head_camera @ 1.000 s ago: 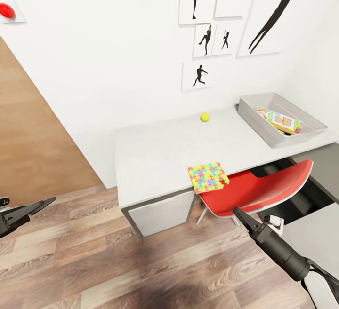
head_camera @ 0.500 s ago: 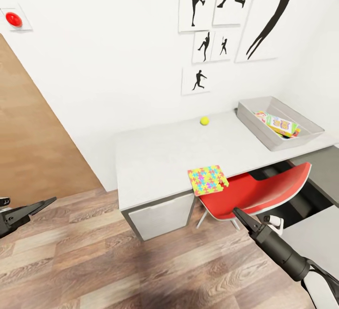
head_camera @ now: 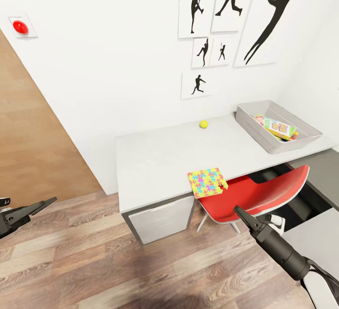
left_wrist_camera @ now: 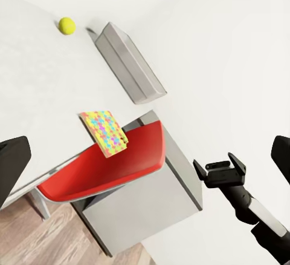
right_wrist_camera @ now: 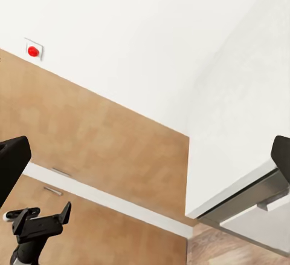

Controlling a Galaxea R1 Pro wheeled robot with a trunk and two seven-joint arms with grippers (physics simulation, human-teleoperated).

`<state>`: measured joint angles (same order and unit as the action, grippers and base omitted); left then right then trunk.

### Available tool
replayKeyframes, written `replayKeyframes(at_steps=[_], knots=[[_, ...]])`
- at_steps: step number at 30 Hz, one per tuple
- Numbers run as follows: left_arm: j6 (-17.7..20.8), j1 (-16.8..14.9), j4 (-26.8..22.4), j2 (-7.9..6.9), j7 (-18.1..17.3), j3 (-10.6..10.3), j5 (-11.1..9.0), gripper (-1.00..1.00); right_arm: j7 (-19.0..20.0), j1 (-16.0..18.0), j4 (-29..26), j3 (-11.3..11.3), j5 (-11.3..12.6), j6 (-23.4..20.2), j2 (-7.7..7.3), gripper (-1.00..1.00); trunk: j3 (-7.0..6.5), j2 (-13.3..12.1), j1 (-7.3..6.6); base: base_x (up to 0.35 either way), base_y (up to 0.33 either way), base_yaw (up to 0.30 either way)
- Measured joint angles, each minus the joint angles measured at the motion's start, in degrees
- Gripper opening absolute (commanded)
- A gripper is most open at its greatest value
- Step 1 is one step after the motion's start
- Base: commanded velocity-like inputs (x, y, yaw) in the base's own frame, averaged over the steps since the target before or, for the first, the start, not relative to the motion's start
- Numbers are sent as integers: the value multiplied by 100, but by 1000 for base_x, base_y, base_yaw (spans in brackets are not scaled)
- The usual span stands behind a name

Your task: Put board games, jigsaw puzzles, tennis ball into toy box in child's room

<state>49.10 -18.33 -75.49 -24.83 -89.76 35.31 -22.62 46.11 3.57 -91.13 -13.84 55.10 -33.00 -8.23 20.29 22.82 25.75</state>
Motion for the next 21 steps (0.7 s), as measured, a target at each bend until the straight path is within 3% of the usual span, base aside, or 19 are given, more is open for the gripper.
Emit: replayKeyframes(at_steps=[21], knots=[[-5,0,0,6,0,1,2,100,-2,0,0,7,0,19,6,100,-196,0,0,0,0,0]])
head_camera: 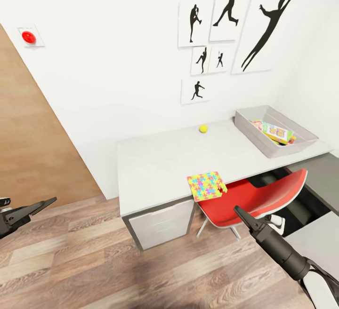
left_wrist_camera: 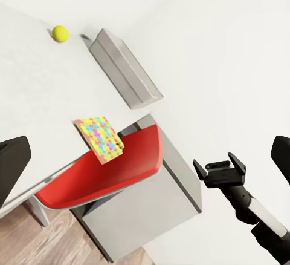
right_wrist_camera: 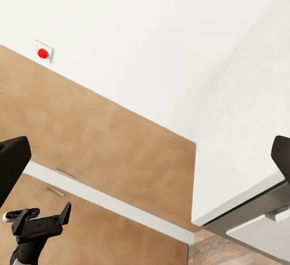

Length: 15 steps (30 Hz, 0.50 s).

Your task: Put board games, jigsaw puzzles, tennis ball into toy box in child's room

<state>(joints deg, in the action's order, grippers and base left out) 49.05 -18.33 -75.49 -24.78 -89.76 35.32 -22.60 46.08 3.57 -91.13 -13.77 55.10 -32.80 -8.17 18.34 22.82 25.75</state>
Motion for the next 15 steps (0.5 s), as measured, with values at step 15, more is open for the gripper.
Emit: replayKeyframes(at_steps=[15], knots=[[0,0,1,0,0,-3,-13,100,-9,0,-1,9,-1,9,4,100,-140,0,0,0,-22,0]])
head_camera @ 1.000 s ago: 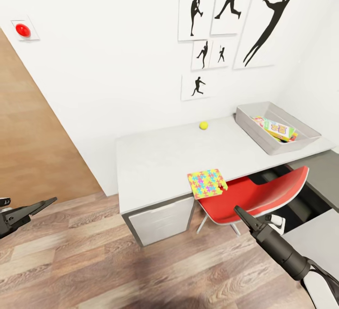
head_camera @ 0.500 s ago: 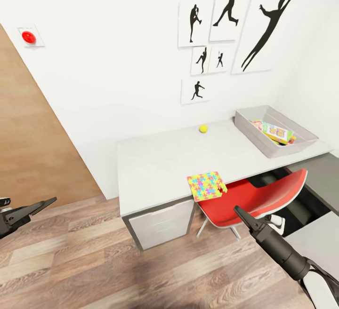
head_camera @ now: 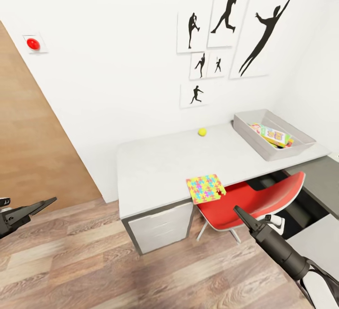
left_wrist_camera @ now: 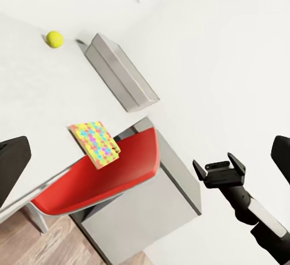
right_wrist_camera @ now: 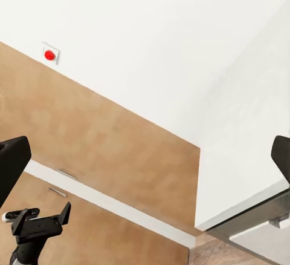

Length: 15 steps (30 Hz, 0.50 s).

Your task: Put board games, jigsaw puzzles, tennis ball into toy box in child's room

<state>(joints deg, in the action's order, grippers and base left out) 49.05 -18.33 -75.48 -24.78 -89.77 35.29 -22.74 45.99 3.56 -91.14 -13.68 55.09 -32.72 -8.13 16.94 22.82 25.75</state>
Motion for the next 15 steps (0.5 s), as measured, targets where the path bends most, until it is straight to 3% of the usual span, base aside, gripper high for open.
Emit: replayKeyframes(at_steps=[8,15], knots=[[0,0,2,0,-1,-4,0,100,-4,0,-2,0,-1,16,-1,100,-75,0,0,0,-251,0],[0,0,-1,1,0,1,-8,100,1,0,1,0,0,18,-3,100,-141,0,0,0,-59,0]])
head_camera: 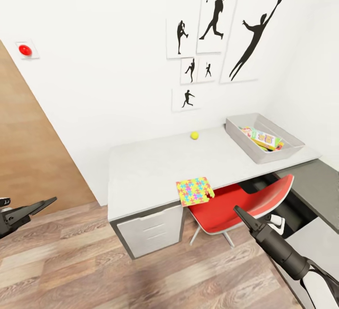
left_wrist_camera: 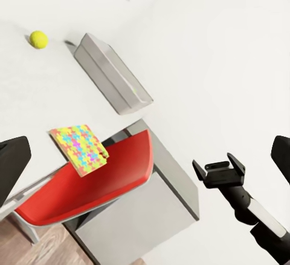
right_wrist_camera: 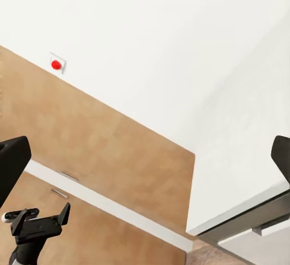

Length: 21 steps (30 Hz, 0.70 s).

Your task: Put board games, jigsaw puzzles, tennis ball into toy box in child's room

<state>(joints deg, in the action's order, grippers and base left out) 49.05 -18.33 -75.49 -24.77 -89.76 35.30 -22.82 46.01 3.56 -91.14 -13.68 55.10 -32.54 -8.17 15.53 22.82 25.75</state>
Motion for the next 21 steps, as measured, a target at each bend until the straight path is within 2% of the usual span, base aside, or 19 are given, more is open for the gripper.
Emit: replayKeyframes(at_steps=[4,11,21], knots=[[0,0,1,2,0,-6,-9,100,4,-4,-1,0,-1,0,0,100,-38,0,0,0,-81,0],[1,0,3,1,-1,-5,-11,100,10,-9,-2,-1,-1,0,0,100,-104,0,0,0,-232,0],[0,0,1,3,0,0,-18,100,13,-9,-1,0,-6,0,0,100,-199,-1,0,0,-86,0]])
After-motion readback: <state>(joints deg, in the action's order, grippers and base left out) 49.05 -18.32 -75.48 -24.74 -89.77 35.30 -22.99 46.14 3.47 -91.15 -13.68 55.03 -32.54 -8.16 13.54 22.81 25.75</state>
